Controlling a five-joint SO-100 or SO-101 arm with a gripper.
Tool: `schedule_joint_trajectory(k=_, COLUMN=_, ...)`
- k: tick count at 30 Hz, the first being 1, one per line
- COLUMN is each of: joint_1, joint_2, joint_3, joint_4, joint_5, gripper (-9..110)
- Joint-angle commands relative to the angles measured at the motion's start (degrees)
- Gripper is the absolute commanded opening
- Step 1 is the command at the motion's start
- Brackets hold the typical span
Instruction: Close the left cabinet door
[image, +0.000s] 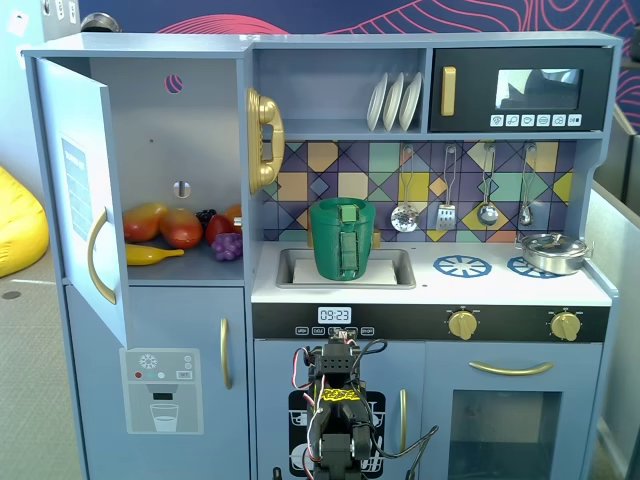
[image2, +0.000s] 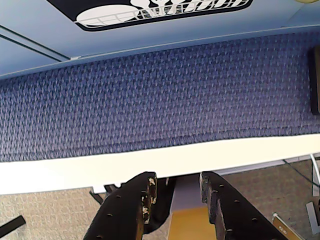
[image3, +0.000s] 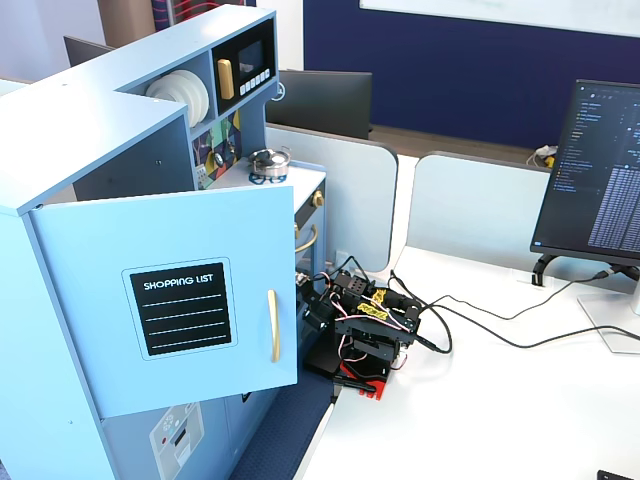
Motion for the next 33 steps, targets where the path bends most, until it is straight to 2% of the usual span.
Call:
schedule_joint_trajectory(k=1, joint_1=0.62, joint_2=-0.18, joint_3=-0.44, joint_4=9.93, joint_5=2.72, gripper=0)
schedule_joint_trajectory(k=10, joint_1=0.44, joint_2=-0.18, joint_3=-0.44, joint_4=9.93, joint_5=2.72, gripper=0)
schedule_joint_trajectory(k=14, joint_1=-5.01, joint_2=-0.44, joint_3=-0.97, joint_4=9.23, joint_5=2.72, gripper=0)
schedule_joint_trajectory(k=17, joint_1=-17.23, joint_2=-1.85, joint_3=-6.42, joint_4=1.41, joint_5=6.5, gripper=0)
schedule_joint_trajectory(k=21, joint_1=-39.29, joint_2=-6.06, joint_3=-19.16, joint_4=-10.55, joint_5=5.98, gripper=0)
schedule_joint_trajectory(k=24, joint_1=-52.82, joint_2=-7.56, joint_3=-25.49, joint_4=-15.38, joint_5=0.26, gripper=0)
schedule_joint_trajectory(k=27, joint_1=-61.88, joint_2=-7.21, joint_3=-27.51, joint_4=-19.6, joint_5=-9.84, gripper=0)
schedule_joint_trajectory(k=33, joint_1=-82.53, joint_2=-11.87, joint_3=-30.23, joint_4=-36.65, joint_5=-19.95, gripper=0)
